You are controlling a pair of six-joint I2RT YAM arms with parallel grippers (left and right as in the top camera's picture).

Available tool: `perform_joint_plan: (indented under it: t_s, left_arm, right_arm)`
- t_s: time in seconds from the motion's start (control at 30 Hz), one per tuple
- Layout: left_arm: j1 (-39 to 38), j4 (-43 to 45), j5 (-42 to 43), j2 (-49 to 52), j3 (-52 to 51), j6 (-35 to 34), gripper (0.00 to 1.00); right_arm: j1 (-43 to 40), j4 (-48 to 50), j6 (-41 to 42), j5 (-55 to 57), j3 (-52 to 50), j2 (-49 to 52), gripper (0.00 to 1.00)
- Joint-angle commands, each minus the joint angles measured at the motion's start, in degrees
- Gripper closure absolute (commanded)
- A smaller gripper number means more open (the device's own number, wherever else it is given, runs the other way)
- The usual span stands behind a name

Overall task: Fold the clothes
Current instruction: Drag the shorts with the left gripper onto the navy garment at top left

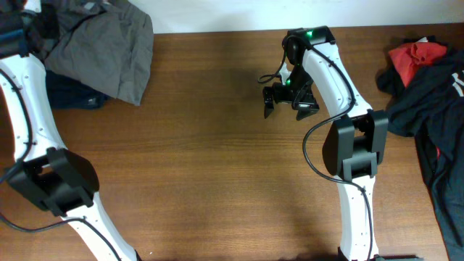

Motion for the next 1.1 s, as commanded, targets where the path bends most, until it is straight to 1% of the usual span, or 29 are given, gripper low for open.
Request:
perform_joint_plan:
  t_s: [0.0,0.2,0.33,0.4,0.8,0.87,0.93,1.03,1.07]
  left_arm:
    - [2.5,2.7,-1.4,4.7,1.7,-1.0,0.99]
    - [5.6,6.3,-2.3,8.8,1.7,-1.0,0.97]
    - [7.3,8.1,-7.8,10.3,1.7,-1.0,0.97]
    - [8.2,8.4,-9.1,10.6,1.7,-1.0,0.96]
    - [8.7,9.8,-9.0,10.6,1.8,-0.8,0.96]
    - [8.8,9.9,-9.0,11.0,1.7,-1.6,0.91]
    - [9.1,9.9,-9.1,11.8,1.7,-1.9,0.83]
    - [9.5,8.8,-9.3,12.9,1.7,-1.9,0.78]
    - [9.6,8.2,-9.7,13.2,1.7,-1.9,0.73]
  right_arm:
    - [-0.2,-0.6,-0.4,-0.5,0.0,0.6,0.01]
    - [-0.1,-0.9,-0.3,-0.5,0.0,0.6,0.01]
    - [-0.1,-0.9,-0.4,-0.5,0.0,0.6,0.01]
    - [-0.1,-0.9,-0.4,-0.5,0.0,0.6,0.01]
    - [1.0,-1.0,-0.4,-0.5,0.0,0.6,0.01]
    - [1.3,-1.0,-0.4,-0.5,0.0,0.6,0.01]
    - [1.4,-0.8,-0.4,-0.5,0.0,0.6,0.01]
    - [1.5,-0.8,-0.4,-0.5,0.0,0.6,0.01]
    - [1.5,-0.9,-0.4,-0.5,0.0,0.6,0.01]
